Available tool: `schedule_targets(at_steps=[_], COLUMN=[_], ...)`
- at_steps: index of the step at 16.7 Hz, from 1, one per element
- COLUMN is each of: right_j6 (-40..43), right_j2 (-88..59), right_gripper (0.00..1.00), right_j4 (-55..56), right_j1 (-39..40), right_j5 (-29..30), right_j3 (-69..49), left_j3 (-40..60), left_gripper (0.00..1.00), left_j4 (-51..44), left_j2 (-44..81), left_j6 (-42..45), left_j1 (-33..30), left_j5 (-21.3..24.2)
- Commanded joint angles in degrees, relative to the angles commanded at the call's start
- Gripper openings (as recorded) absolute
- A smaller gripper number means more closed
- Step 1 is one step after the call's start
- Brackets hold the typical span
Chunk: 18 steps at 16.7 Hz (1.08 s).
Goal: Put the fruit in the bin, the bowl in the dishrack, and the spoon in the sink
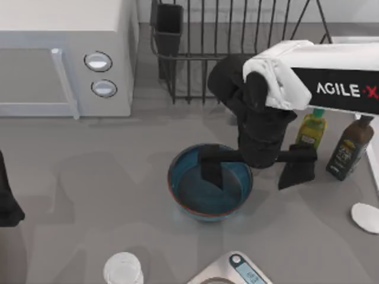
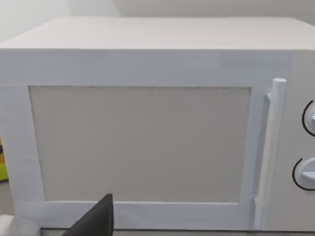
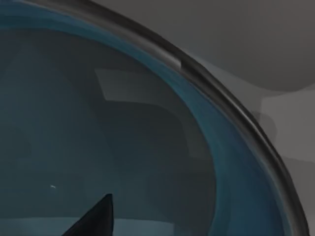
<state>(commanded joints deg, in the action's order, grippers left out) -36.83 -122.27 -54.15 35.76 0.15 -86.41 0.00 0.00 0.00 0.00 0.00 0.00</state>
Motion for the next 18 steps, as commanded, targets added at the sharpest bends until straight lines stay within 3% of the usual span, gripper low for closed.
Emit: schedule_targets(at_steps=[1,14,18], right_j6=[0.00,0.00,0.00], right_j2=[0.00,0.00,0.00], right_gripper=[1.00,0.02,0.00], right_j4=[0.00,0.00,0.00], right_j1=[0.00,0.00,0.00], right_j5=[0.00,0.00,0.00], right_j3=[0.00,0.00,0.00], left_j3=[0.00,0.00,0.00], left_gripper=[1.00,1.00,1.00], left_j4=[0.00,0.00,0.00], left_j2=[0.00,0.00,0.00], left_j6=[0.00,0.00,0.00], left_j1=[0.00,0.00,0.00], left_j5=[0.00,0.00,0.00])
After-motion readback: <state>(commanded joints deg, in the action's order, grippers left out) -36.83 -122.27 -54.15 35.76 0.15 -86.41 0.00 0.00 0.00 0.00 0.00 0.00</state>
